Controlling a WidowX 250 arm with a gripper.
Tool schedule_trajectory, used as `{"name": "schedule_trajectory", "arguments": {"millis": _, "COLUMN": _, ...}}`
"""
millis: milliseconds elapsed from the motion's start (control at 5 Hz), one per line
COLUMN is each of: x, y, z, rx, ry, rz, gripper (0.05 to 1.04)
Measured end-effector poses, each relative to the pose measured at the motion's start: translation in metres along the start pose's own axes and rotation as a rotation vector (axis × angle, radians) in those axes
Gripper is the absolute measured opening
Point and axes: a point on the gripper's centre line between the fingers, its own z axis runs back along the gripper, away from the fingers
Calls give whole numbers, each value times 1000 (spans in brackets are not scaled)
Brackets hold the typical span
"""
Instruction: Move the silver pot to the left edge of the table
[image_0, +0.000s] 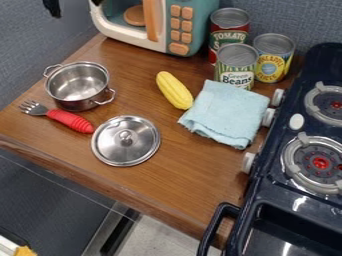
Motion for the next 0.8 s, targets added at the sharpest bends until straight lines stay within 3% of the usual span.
{"name": "schedule_trajectory", "arguments": {"millis": 200, "x": -4, "y": 6, "z": -3, "rx": 39, "ry": 22, "rz": -252, "gripper": 999}}
{"name": "schedule_trajectory", "arguments": {"millis": 400, "x": -7, "y": -12, "z": -39, "rx": 149, "ry": 144, "rz": -543, "gripper": 999}}
{"name": "schedule_trajectory", "arguments": {"millis": 600, "x": -8, "y": -33, "z": -65, "rx": 173, "ry": 126, "rz": -812, "gripper": 999}}
{"name": "schedule_trajectory", "arguments": {"millis": 800, "x": -15, "y": -49, "z": -77, "rx": 124, "ry": 93, "rz": -1050, "gripper": 999}}
